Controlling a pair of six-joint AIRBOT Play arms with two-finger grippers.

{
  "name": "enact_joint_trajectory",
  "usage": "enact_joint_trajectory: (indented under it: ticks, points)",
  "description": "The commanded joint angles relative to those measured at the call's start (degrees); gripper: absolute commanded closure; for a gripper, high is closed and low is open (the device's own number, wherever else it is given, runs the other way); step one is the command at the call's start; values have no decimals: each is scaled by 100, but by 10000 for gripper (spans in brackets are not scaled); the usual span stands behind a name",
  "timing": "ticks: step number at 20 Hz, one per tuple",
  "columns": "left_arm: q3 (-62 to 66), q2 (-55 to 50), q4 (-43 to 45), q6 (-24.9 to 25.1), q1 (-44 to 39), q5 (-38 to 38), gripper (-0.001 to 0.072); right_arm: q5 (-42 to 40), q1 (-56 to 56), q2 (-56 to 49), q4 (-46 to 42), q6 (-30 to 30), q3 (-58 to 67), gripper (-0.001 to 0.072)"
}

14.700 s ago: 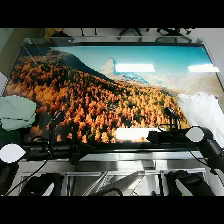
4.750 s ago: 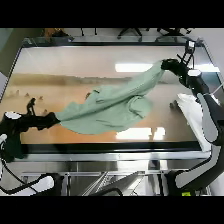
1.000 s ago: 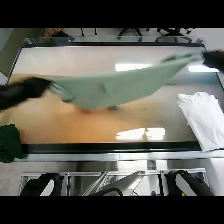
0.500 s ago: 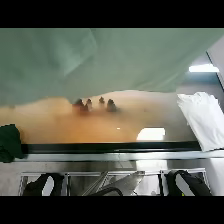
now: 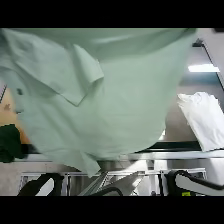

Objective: Fold the shirts.

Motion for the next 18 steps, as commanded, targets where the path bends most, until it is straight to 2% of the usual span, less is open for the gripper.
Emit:
enact_joint_trajectory:
  ticks: [1, 5, 8, 9, 10, 11, 12, 15, 18]
  points:
    - [-1178, -1344, -44, 332, -81, 492, 695, 24, 321, -1631, 105, -133, -334, 696]
    - [-1250, -3346, -114, 603, -72, 1357, 694, -1314, 767, -3613, 225, -227, -372, 696]
    - [-501, -4562, -527, 566, -107, 992, 690, -1797, 903, -4269, 387, -232, -367, 677]
    - [-184, -4817, -612, 551, -59, 758, 689, -1779, 876, -4282, 369, -232, -367, 510]
    - [151, -4986, -684, 520, 9, 474, 620, -1740, 809, -4221, 334, -229, -352, 361]
    - [525, -5097, -702, 446, 81, 101, 229, -1598, 680, -4092, 273, -227, -345, 340]
    - [835, -5121, -684, 258, 188, -234, -1, -1353, 487, -3884, 225, -223, -345, 341]
    - [1427, -4942, -649, -105, 682, -1298, -1, -94, -271, -3254, 28, -55, -352, 349]
    - [1091, -4507, -649, -164, 1244, -2450, -1, 1062, -1117, -2852, -918, 232, -358, 349]
